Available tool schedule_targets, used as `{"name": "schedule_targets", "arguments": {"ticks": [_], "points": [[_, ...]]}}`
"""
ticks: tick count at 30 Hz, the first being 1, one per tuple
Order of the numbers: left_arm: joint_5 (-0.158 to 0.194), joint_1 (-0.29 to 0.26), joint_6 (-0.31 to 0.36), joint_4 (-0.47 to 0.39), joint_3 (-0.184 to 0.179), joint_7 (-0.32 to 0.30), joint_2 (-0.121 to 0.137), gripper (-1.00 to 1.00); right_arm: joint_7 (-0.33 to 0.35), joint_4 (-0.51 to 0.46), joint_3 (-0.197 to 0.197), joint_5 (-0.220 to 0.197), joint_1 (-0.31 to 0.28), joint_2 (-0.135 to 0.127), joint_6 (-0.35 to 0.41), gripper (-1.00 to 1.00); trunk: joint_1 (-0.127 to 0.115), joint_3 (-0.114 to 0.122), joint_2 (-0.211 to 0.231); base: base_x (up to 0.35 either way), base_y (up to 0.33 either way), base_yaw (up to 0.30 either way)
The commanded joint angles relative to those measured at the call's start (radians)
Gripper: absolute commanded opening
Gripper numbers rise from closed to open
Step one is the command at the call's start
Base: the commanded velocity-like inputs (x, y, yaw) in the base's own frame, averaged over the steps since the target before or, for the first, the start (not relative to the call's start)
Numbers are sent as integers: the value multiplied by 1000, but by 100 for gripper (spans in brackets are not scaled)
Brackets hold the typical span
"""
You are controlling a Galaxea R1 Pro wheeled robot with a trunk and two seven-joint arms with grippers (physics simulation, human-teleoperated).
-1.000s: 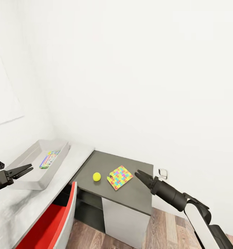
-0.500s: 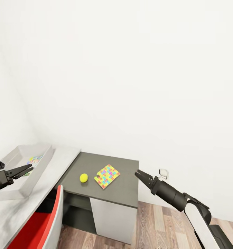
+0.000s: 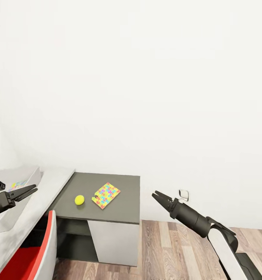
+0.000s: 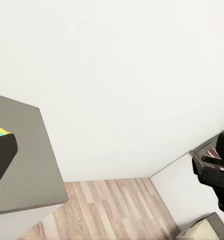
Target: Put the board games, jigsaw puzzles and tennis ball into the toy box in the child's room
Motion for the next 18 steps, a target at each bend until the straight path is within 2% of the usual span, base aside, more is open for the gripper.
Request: {"name": "schedule_targets", "arguments": {"ticks": [1,18], "points": [[-2,-1,11,0,1,-5,0,100,-2,0,0,-10,-1,-1,8,100,1,-2,-2,-12,0,-279],[-2,-1,11,0,0,-5,0,100,-2,2,-4,-10,-1,-2,8,100,1,4,-2,-1,0,-279]]}}
